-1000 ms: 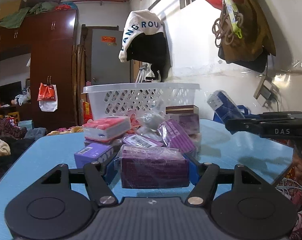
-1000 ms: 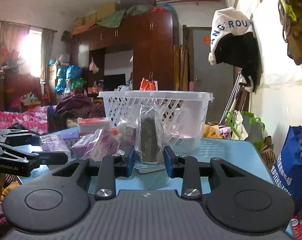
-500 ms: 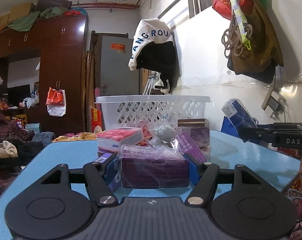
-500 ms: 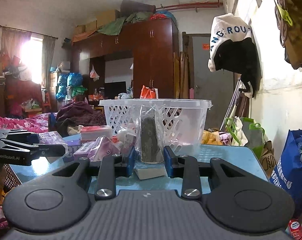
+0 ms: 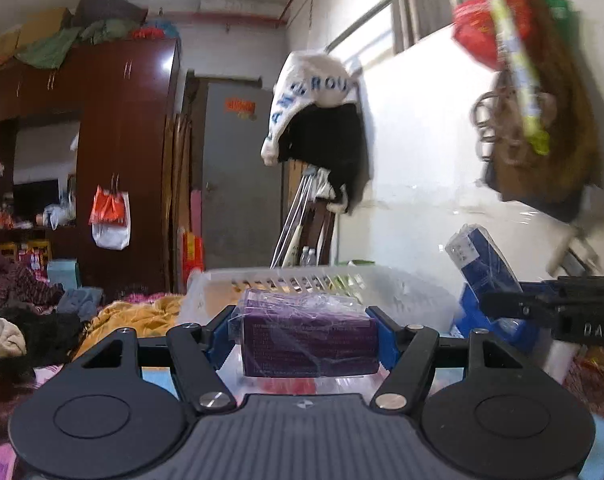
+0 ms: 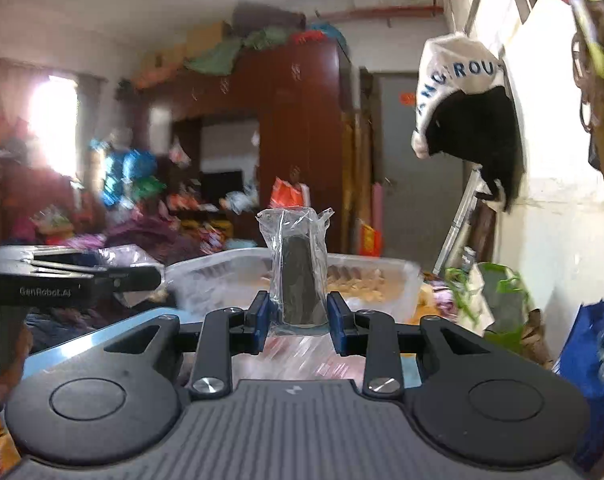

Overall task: Organize objects
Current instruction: 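Lift both items over the white basket and release them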

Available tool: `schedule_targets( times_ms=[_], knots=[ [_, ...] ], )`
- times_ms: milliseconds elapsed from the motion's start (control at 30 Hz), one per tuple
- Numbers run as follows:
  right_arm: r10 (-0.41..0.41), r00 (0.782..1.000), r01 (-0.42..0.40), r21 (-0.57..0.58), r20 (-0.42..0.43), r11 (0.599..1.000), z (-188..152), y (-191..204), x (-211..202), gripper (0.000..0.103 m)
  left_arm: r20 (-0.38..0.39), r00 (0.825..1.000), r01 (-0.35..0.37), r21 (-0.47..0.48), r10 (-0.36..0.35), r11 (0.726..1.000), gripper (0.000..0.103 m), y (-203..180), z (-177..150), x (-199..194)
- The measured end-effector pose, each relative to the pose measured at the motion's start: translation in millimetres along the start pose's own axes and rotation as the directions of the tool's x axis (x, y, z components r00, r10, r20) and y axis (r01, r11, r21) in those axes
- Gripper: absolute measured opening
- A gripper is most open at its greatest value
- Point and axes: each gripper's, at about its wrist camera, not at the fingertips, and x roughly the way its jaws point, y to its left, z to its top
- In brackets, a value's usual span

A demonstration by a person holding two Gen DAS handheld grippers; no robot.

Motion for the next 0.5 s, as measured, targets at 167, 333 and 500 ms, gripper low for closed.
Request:
schedule_targets(
  times_ms=[167,333,500],
  knots=[
    [-0.029,0.99,0.033,0.028,-0.139,0.999,30,-17,65,0.034,-0.143,0.99,-0.017,-0.077,0.006,0.997,0.071,15,40,81],
    [-0.083,0.979,0.076,-0.045,-0.186,0.996,25,-15,91,0.035,-0.217,0.976,-0.021,-0.077,0.004,0.997,0.071,16,38,118],
    [-0.063,0.995,0.061,-0.036,-0.083,0.998,13,-11,57,0.089,-0.201,0.98,-0.027,-0.052,0.016,0.998,0.086,15,25,116]
  ],
)
